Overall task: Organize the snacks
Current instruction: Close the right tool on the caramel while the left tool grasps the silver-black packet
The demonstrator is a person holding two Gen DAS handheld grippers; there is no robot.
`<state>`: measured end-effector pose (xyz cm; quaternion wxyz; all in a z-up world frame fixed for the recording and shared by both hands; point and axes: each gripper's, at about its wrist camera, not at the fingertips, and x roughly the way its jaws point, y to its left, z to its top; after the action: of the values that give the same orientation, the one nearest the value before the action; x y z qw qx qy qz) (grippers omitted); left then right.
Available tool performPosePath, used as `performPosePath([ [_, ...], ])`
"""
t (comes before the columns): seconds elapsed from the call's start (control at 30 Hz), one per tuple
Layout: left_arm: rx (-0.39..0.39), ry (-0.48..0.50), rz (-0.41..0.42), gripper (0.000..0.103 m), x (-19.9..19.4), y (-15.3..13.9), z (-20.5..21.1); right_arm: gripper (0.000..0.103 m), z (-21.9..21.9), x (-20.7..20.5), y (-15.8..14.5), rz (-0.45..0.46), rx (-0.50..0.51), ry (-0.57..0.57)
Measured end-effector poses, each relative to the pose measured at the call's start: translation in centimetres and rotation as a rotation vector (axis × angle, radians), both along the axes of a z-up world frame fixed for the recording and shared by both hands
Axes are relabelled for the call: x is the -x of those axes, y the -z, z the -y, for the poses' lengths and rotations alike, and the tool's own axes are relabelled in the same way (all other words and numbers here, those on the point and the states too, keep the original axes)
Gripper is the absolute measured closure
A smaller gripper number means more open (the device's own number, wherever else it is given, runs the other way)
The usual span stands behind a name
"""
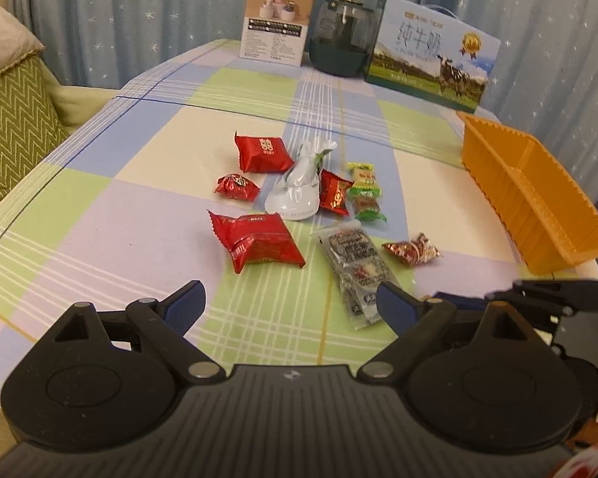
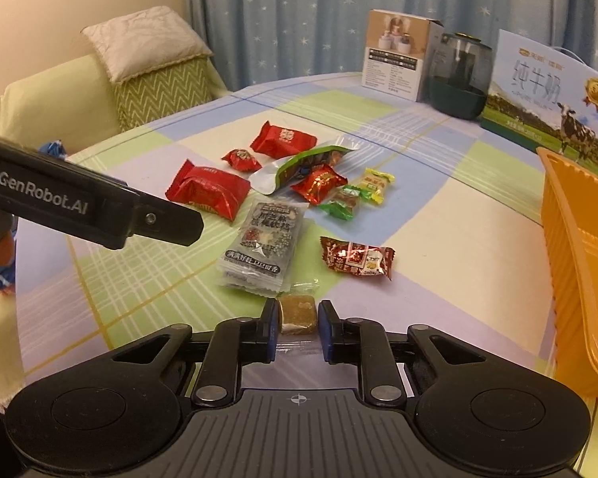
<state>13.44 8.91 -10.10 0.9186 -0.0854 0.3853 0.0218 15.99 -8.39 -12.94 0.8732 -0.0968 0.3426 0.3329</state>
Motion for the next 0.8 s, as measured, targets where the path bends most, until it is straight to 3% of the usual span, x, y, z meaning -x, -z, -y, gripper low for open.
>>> performPosePath([
  [0.37, -0.046, 0.031, 0.039, 0.014, -2.1, 0.5, 3.8, 0.082, 4.6, -0.6, -2.0, 0.014, -0.031, 0.243],
  [0.63, -0.043, 0.022, -0.002, 0.053, -3.9, 1.9, 5.6, 0.082, 5.6, -0.4, -2.9, 0.048, -0.047, 0.281],
  [0.7, -0.043, 0.017, -0.015, 0.059, -4.2, 2.2, 5.7, 0.082, 5.6, -0.4, -3.1, 0.055, -0.048, 0.280],
  [0.8, -0.065, 0.014, -0.016, 0.059, -4.6, 2.5, 6.0, 0.082, 5.7, -0.4, -3.3, 0.055, -0.056, 0.285],
])
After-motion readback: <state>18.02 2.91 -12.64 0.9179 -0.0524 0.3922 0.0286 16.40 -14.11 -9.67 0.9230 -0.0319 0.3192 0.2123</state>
